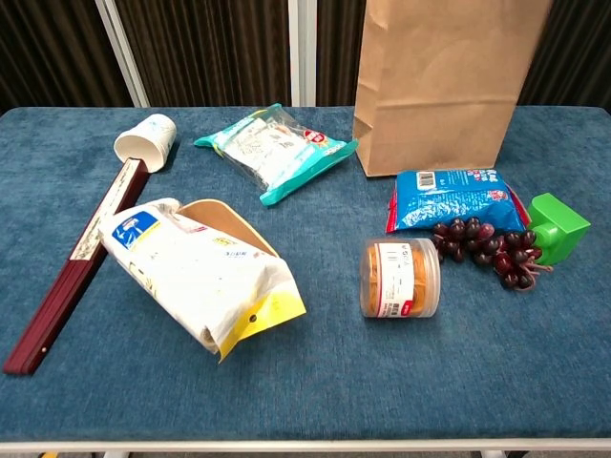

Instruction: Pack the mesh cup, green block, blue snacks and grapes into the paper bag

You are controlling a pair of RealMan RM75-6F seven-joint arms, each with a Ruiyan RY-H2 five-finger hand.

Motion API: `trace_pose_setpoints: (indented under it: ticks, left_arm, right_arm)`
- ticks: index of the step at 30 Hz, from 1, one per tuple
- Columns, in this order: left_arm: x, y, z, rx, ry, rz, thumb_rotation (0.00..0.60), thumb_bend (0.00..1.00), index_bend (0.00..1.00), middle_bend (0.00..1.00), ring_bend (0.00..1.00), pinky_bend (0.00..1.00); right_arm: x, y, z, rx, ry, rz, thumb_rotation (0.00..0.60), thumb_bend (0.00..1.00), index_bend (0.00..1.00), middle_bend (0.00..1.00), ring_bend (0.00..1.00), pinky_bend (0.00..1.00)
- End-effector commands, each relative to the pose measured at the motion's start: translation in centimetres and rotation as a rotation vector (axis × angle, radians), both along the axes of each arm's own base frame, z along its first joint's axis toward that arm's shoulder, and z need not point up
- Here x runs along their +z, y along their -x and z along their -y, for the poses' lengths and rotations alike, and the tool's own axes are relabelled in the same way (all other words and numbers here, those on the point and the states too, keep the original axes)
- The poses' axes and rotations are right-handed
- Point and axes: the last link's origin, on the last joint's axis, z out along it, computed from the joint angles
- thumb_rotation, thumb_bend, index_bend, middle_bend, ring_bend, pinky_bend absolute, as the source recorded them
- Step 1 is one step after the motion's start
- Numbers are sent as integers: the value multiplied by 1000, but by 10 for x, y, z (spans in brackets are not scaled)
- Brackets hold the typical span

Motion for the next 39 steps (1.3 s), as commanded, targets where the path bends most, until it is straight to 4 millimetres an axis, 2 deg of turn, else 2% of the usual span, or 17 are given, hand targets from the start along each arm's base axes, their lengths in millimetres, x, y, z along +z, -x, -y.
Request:
trace_pose_setpoints:
  ticks: [1, 5, 10, 16, 21, 25, 30, 36, 39]
  left_arm:
    - [0, 0, 0, -3, -1, -1, 600, 50, 311, 298, 258, 239]
    - [0, 0, 0, -1, -1, 0, 600, 50, 311, 298, 258, 239]
    - [0, 0, -1, -8, -2, 1, 600, 50, 311, 298, 258, 239]
    - [2, -3, -6, -26, -3, -4, 600, 50, 311, 298, 258, 239]
    - [1, -6, -6, -39, 1, -6, 600, 50, 311, 298, 258, 238]
    - [-2, -9, -6, -53, 7, -4, 600, 51, 311, 298, 258, 239]
    - [0, -9, -4, -54, 4, -6, 600, 50, 311, 298, 258, 239]
    - [2, -8, -2, -45, -3, -4, 600, 50, 311, 298, 258, 239]
    - [2, -7, -2, -44, -2, -1, 600, 50, 311, 298, 258, 238]
  right_arm:
    - [4, -3, -5, 26, 15, 13, 600, 230, 0, 76, 0, 18]
    - [13, -4, -26, 92, 17, 63, 600, 230, 0, 139, 0, 51]
    - [27, 16, -75, 204, 30, 97, 600, 204, 7, 241, 38, 162]
    - [37, 64, -141, 244, -32, 152, 600, 157, 122, 313, 158, 299]
    - [28, 108, -178, 182, -132, 95, 600, 135, 150, 336, 186, 332]
    - [5, 135, -184, 113, -189, -18, 600, 97, 152, 312, 173, 328]
    - [-32, 159, -171, 17, -255, -122, 600, 60, 73, 205, 70, 240]
    - [-69, 173, -148, -34, -292, -185, 600, 56, 38, 164, 29, 204]
    - [-83, 176, -138, -35, -289, -202, 600, 91, 38, 165, 29, 204]
